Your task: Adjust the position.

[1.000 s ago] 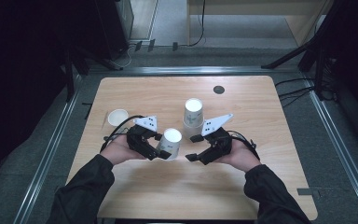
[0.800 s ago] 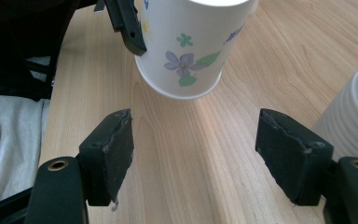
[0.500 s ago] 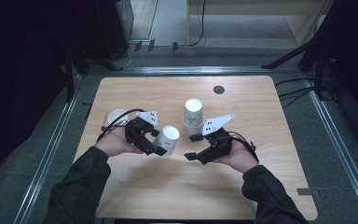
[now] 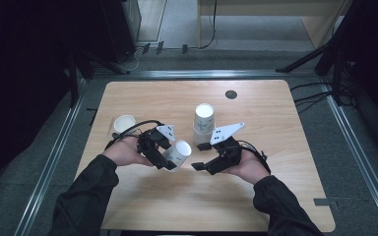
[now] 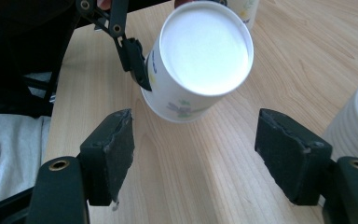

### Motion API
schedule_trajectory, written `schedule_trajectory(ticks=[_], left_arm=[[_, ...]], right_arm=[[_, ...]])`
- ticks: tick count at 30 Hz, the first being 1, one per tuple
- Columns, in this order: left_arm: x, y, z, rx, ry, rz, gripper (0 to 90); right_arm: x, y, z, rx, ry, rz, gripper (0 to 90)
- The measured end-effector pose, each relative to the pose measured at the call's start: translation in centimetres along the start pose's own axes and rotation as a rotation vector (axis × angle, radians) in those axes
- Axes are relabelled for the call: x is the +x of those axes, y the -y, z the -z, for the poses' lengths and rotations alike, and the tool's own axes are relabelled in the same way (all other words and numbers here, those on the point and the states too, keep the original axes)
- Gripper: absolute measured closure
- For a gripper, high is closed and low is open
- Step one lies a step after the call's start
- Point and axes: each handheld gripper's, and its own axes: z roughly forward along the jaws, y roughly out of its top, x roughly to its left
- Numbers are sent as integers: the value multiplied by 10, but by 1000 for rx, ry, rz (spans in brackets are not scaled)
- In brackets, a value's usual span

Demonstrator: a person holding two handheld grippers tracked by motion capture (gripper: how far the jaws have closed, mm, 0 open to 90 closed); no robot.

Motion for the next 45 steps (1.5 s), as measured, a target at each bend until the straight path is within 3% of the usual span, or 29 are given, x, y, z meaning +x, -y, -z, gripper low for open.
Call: schedule_trajectory(ticks=[6, 18, 29, 33, 37, 38, 45], left_arm=[[-4, -3, -6, 24, 3, -12, 291], [-18, -13, -18, 60, 25, -84, 290], [-23, -15, -21, 48, 39, -114, 290], [-20, -12, -17, 2, 58, -110, 277], [-19, -12, -13, -27, 58, -82, 135], [-17, -11, -10, -50, 54, -58, 125], [-12, 0, -2, -149, 47, -29, 108]], right_arm=[[1, -3, -6, -1, -9, 2, 281], [3, -3, -24, 34, -45, 4, 276], [5, -4, -30, 57, -87, 10, 314], [6, -4, -30, 54, -104, 11, 339], [3, -5, -24, 36, -88, 11, 338], [2, -5, -22, 30, -86, 7, 338], [-2, -5, -10, -6, -74, -10, 337]])
